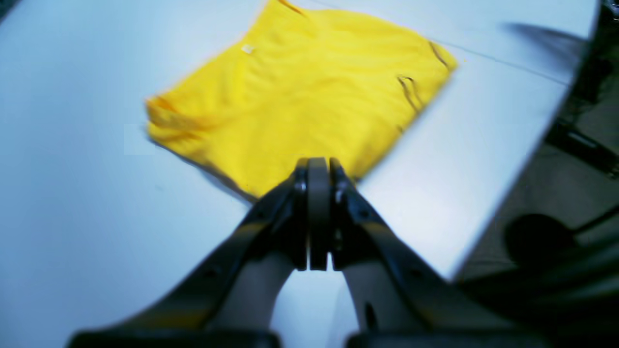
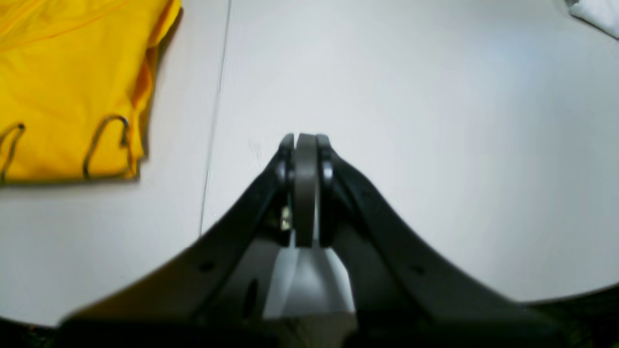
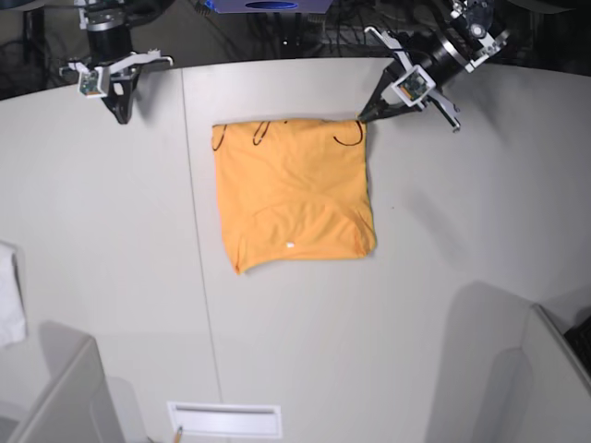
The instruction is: Fold the T-shirt properly
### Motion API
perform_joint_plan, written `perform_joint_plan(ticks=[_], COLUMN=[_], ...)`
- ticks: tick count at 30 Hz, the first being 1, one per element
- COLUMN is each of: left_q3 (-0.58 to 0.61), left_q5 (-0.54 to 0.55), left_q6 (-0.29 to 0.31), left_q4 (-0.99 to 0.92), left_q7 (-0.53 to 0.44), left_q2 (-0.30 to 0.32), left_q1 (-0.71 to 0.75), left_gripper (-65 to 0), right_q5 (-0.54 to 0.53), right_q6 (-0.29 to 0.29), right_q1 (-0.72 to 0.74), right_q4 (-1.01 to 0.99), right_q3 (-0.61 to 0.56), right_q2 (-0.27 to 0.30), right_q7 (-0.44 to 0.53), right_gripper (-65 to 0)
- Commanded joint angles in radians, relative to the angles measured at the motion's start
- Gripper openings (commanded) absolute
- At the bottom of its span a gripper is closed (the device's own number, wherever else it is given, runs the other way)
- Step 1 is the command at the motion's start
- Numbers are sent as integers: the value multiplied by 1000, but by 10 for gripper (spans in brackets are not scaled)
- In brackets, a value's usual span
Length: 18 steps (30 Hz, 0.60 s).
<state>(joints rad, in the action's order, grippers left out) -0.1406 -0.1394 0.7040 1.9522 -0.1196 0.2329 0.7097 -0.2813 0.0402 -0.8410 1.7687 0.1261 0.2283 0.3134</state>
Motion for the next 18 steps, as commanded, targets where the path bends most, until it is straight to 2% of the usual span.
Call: perform_joint_plan(ticks=[1,5,9,11,13,16,18], left_q3=[-1,17,31,48,77,135,172], left_q5=[19,19,8,8,8,8,17], left_q6=[-6,-6,-6,-6,-6,-6,-6], left_q4=[17,17,0,-30,-87,-238,-362], left_q7=[-48,-104,-108,-105,-105,-110,-111], left_q2=[4,6,4,4,3,3,0], left_q1=[41,156,279,321,348,345,314], left_gripper=[-650,-650,-650,-650,-650,-650,-650], right_q5=[-2,-2,-2,-3,-5,-5,-5], right_q6=[3,3,3,3,2,2,2], right_q1=[-34,-136,-226,-245,-248,-212,-157], right_q4=[20,20,15,12,9,-39,-111], right_q3=[4,-1,-15,-41,-75,-182,-285], right_q2=[7,9,16,26,59,107,139], right_q7=[31,28,8,-46,-136,-283,-340], right_gripper=[-650,-650,-650,-650,-650,-650,-650])
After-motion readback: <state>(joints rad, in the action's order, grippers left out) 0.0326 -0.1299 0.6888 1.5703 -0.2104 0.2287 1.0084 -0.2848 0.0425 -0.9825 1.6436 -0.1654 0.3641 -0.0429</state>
